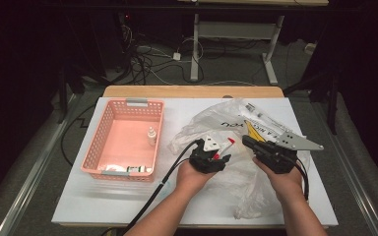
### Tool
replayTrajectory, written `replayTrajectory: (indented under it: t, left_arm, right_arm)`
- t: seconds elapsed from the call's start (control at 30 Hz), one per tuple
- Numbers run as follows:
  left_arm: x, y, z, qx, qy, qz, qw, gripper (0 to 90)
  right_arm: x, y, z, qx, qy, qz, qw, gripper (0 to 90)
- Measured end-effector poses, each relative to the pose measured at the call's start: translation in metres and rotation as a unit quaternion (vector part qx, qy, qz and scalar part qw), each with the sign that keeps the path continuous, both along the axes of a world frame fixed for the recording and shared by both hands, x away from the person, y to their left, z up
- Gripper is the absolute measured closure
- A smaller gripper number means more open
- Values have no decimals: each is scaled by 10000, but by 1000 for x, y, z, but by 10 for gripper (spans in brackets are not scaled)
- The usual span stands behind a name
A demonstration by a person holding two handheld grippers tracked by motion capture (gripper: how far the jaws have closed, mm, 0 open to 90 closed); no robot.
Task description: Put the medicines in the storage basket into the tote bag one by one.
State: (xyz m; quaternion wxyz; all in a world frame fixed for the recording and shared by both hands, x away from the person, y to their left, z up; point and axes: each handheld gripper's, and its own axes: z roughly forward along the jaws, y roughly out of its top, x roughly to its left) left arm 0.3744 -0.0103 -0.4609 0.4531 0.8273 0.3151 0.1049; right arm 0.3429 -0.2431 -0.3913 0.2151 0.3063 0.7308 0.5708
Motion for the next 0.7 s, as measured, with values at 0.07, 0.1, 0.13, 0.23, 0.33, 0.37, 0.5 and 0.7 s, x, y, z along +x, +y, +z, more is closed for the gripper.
replayTrajectory:
  t: [0.07, 0.1, 0.13, 0.23, 0.33, 0.37, 0.5, 0.7]
  left_arm:
    - [-6, 4, 1, -82, 56, -76, 9999, 447]
    - [-9, 7, 1, -122, 76, -113, 9998, 428]
    - [-11, 8, 1, -164, 83, -145, 9997, 427]
    - [-20, 15, 2, -256, 156, -317, 9990, 372]
    - [-28, 21, 3, -339, 173, -367, 9986, 303]
    - [-31, 23, 3, -339, 168, -372, 9986, 287]
    - [-42, 35, 5, -365, 183, -372, 9985, 217]
    - [-55, 53, 7, -348, 109, -319, 9988, 146]
  right_arm:
    - [0, 0, 0, 0, 2, -1, 10000, 900]
    - [-1, 0, 1, 0, 12, -9, 10000, 900]
    - [-1, 0, 1, 6, 18, -15, 10000, 900]
    - [-1, -1, 1, -5, 2, -8, 10000, 900]
    - [-2, 0, 1, -12, 1, -7, 10000, 900]
    - [-2, 0, 1, -10, 9, -12, 10000, 900]
    - [-3, 1, 0, -35, -1, 0, 10000, 900]
    - [-3, 2, 0, -51, 15, -5, 10000, 900]
